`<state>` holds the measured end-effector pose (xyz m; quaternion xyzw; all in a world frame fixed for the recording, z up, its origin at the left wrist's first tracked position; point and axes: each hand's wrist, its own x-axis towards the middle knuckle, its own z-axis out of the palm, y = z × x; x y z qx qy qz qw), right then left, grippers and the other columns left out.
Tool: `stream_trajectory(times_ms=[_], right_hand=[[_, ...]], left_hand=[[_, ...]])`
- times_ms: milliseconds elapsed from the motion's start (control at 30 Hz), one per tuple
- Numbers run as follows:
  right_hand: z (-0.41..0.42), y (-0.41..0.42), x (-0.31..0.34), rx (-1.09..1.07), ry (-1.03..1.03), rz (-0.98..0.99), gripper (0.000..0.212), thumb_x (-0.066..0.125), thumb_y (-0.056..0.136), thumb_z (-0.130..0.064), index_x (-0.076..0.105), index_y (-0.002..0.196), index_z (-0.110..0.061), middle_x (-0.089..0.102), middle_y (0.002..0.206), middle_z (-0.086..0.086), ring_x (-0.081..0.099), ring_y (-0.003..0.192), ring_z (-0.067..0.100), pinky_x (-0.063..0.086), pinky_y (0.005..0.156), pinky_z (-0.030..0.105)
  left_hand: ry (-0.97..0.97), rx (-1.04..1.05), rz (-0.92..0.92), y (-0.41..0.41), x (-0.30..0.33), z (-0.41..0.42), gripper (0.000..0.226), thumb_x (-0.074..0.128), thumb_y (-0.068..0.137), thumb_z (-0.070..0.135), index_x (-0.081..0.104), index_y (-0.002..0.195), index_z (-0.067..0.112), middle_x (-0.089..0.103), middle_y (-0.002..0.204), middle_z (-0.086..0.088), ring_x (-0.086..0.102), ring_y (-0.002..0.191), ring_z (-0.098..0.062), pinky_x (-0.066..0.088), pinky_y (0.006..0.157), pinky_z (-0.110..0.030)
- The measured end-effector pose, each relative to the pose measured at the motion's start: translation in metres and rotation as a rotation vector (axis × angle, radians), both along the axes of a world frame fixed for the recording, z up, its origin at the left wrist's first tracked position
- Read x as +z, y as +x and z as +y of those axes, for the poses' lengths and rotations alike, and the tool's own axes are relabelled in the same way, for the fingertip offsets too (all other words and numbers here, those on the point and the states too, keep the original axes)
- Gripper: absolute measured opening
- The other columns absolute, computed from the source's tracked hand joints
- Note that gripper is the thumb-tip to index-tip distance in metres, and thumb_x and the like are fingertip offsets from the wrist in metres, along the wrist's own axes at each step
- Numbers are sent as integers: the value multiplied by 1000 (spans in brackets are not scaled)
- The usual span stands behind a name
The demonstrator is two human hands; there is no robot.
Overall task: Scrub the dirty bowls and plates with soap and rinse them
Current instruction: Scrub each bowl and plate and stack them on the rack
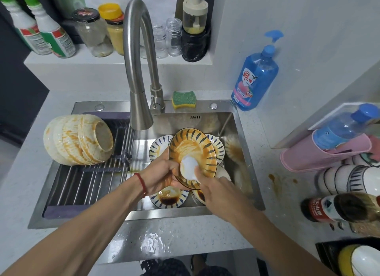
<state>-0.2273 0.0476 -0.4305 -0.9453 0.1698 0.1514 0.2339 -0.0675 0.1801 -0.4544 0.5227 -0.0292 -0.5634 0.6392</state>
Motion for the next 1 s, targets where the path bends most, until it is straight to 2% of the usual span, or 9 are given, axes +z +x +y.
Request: stream_trajectory(times_ms=[167,300,367,467,567,667,733,867,1000], right_hand=[[-14,2,-2,-95,-41,22,61,47,108,-25,18,161,-29,68,98,2,63,82,13,54,73,31],[1,-7,-1,-29,2,17,57,43,109,-28,19,160,-35,67,96,3,64,82,18,58,74,41],[-16,-3,-9,-88,-79,48,60,46,108,-26,19,162,-29,68,100,2,64,83,14,60,75,38],[2,-12,-3,-36,-23,53,60,45,109,-25,16,161,-31,58,90,-1,57,76,13,49,63,31],[-11,-14,-13,-8,-144,24,61,47,107,-25,18,161,-31,65,93,-2,61,76,13,51,74,30],[-40,-6,-19,-52,-215,-9,60,50,106,-29,25,161,-29,57,83,-9,53,64,6,40,58,15],[-44,-6,-18,-143,-135,-76,59,57,104,-31,34,159,-29,61,100,-10,53,73,5,32,58,8],[-54,-3,-30,-197,60,-259,71,78,89,-19,46,153,-23,48,146,-11,55,115,9,35,76,1],[-49,5,-27,-214,189,-320,75,92,74,-31,57,140,-22,59,133,-12,57,115,6,36,82,2]], left_hand=[[-15,-3,15,1,-2,-1,76,34,75,-26,57,130,21,78,107,-12,60,103,-53,59,67,-60],[15,42,-5,1,-9,1,80,45,63,-17,57,133,18,61,125,-24,52,107,-49,53,74,-55],[0,52,29,0,-9,1,76,38,72,-22,56,134,19,63,130,-24,60,109,-58,60,65,-62],[11,94,-1,2,-12,0,75,42,66,-18,61,128,19,58,122,-22,53,98,-52,44,84,-78],[52,96,4,5,-16,3,80,43,67,-17,53,138,18,53,128,-24,48,103,-42,52,77,-60],[106,124,-17,2,-12,2,81,31,74,-22,49,142,18,59,125,-21,66,82,-36,63,61,-51],[147,186,-76,4,-9,1,88,28,73,-22,53,140,28,62,124,-15,69,82,-31,60,61,-44],[199,198,-10,15,-10,7,92,32,72,-15,52,145,38,64,135,-13,64,118,-53,63,68,-56],[264,92,188,20,-3,9,67,31,79,-3,59,137,16,66,133,-23,70,105,-52,64,64,-57]])
